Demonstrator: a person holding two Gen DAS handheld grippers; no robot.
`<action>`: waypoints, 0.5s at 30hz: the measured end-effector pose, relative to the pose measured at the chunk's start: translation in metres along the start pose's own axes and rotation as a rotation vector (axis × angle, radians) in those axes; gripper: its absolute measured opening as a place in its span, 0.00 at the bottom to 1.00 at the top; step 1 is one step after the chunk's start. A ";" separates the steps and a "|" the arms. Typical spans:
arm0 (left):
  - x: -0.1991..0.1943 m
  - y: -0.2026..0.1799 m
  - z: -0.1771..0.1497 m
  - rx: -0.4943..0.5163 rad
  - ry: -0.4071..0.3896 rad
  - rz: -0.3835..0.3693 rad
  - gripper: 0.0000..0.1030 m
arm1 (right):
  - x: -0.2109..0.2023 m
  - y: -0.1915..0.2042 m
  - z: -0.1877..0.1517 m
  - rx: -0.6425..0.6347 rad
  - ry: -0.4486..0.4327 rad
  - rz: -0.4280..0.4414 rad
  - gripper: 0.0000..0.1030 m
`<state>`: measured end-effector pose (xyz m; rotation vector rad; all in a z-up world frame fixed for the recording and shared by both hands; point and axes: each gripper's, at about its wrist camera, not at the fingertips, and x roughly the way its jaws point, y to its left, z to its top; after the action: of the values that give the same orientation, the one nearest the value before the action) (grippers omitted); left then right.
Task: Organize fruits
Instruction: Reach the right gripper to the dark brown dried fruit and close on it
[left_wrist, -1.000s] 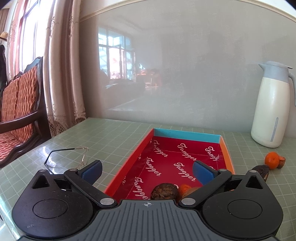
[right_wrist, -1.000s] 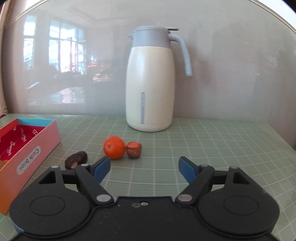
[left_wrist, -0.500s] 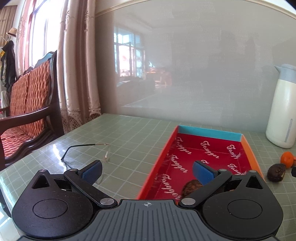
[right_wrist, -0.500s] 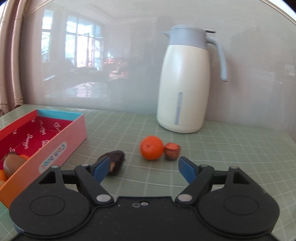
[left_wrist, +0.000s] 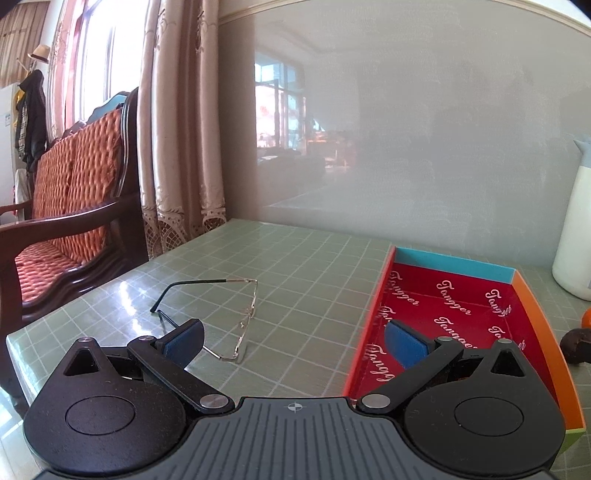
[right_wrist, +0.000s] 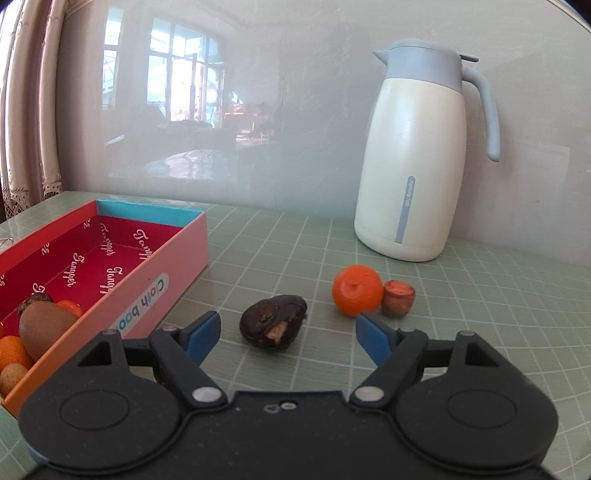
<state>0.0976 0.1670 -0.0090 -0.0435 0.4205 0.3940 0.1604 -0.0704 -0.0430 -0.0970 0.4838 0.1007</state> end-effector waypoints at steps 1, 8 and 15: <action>0.000 0.001 0.000 -0.002 0.000 0.000 1.00 | 0.001 0.001 0.000 0.001 0.003 0.000 0.78; 0.002 0.006 -0.001 -0.006 0.001 0.014 1.00 | 0.011 0.007 0.001 0.003 0.033 -0.004 0.74; 0.007 0.017 -0.001 -0.039 0.014 0.028 1.00 | 0.019 0.008 0.004 0.012 0.068 -0.004 0.68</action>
<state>0.0967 0.1854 -0.0120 -0.0779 0.4282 0.4299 0.1783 -0.0601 -0.0491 -0.0899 0.5523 0.0912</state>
